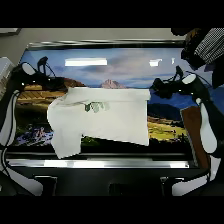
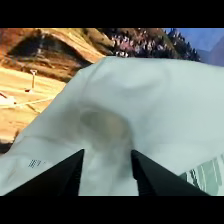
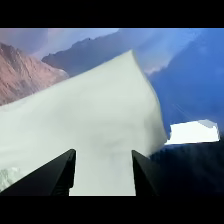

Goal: Fold the clothes and pants, and hang the long-sleeved shirts on hangers.

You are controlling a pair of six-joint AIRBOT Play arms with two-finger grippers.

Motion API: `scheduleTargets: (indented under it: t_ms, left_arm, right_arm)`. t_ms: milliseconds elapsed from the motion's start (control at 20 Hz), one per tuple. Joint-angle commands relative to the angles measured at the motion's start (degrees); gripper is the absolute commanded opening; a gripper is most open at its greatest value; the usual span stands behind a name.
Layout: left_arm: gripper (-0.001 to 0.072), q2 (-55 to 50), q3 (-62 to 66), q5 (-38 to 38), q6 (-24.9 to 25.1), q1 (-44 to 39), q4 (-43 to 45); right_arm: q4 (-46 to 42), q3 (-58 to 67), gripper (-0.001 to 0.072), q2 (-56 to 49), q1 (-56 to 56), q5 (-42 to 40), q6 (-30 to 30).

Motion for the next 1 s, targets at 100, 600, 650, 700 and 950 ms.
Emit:
scheduleTargets:
  t_ms: [100,600,650,700,950]
  left_arm:
    - [0.0452,12.0,-6.49,-10.23,3.37,7.34,-2.6]
    - [0.0451,46.29,-56.24,-4.48,3.34,22.21,-6.78]
    - [0.0451,48.3,-58.58,-4.13,3.34,22.6,-6.97]
    - [0.0451,49.77,-60.46,-3.87,3.37,22.64,-7.02]
    - [0.0451,50.45,-62.34,-3.82,3.34,22.6,-7.08]
  right_arm:
    - [0.83,-4.96,0.0427,10.67,-9.51,22.8,-10.82]
    - [6.99,-55.12,0.0426,37.13,-12.85,14.88,-17.35]
    - [8.9,-58.21,0.0426,37.46,-12.85,13.64,-18.88]
    - [10.45,-61.0,0.0425,37.46,-12.81,12.15,-20.39]
    - [11.56,-66.49,0.0421,37.46,-12.81,5.44,-24.26]
